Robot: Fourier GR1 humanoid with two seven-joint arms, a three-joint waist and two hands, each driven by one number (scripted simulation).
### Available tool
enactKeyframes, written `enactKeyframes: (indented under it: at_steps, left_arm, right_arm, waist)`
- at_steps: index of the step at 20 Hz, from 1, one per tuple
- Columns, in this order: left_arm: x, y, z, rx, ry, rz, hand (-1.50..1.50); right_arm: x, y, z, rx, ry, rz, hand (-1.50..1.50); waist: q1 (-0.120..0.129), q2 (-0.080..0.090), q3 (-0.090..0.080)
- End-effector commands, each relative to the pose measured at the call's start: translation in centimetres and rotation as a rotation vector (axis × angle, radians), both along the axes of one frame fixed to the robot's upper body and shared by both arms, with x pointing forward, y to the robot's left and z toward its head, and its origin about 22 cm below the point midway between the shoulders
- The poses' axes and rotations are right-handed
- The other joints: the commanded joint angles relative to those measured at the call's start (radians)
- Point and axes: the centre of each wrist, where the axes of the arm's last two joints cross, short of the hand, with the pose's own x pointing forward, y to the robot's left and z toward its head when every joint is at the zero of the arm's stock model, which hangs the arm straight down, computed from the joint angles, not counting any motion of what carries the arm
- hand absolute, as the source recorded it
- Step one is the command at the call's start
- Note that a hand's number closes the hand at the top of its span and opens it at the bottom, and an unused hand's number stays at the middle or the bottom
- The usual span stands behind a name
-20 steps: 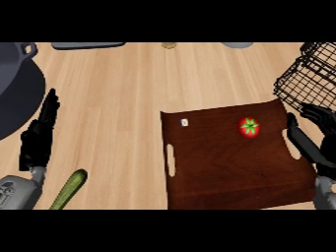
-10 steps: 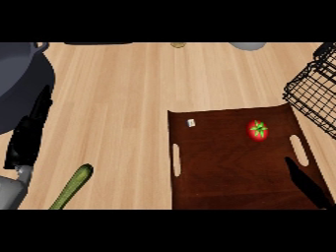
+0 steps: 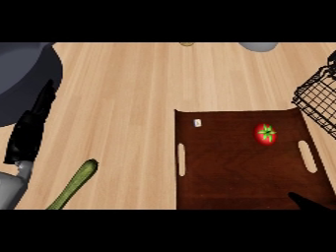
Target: Pick the tomato from the tray and place it in the tiered basket
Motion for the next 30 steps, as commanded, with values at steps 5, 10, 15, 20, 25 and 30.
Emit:
enactKeyframes:
  at_steps: [5, 10, 15, 20, 25, 30]
  left_arm:
    - [0.2, -0.6, -0.2, 0.002, 0.014, -0.004, 0.0]
    - [0.6, -0.8, -0.4, -0.02, 0.012, -0.022, 0.0]
    - [0.4, -0.8, -0.4, -0.012, 0.014, 0.001, 0.0]
    - [-0.1, -0.9, 0.4, -0.016, 0.012, 0.008, 0.0]
    - [-0.3, -0.3, -0.4, -0.015, 0.022, 0.014, 0.0]
    - [0.0, 0.8, 0.2, -0.014, 0.02, 0.007, 0.0]
  right_arm:
    - [4.2, 2.2, 6.8, -0.012, 0.182, -0.107, -1.5]
    - [8.4, 6.8, 9.6, 0.038, 0.319, -0.116, -1.5]
    - [10.8, 8.6, 10.3, 0.017, 0.416, -0.16, -1.5]
    - [11.9, 9.8, 8.3, 0.005, 0.486, -0.145, -1.5]
    - [12.0, 11.1, 7.4, -0.04, 0.502, -0.126, -1.5]
    - [11.3, 11.6, 5.5, -0.115, 0.537, -0.163, -1.5]
  waist:
    - [0.009, -0.005, 0.003]
    - [0.024, -0.002, 0.007]
    - [0.003, -0.008, 0.01]
    - [-0.006, -0.012, 0.013]
    - [-0.018, -0.012, 0.013]
    - [-0.026, -0.012, 0.012]
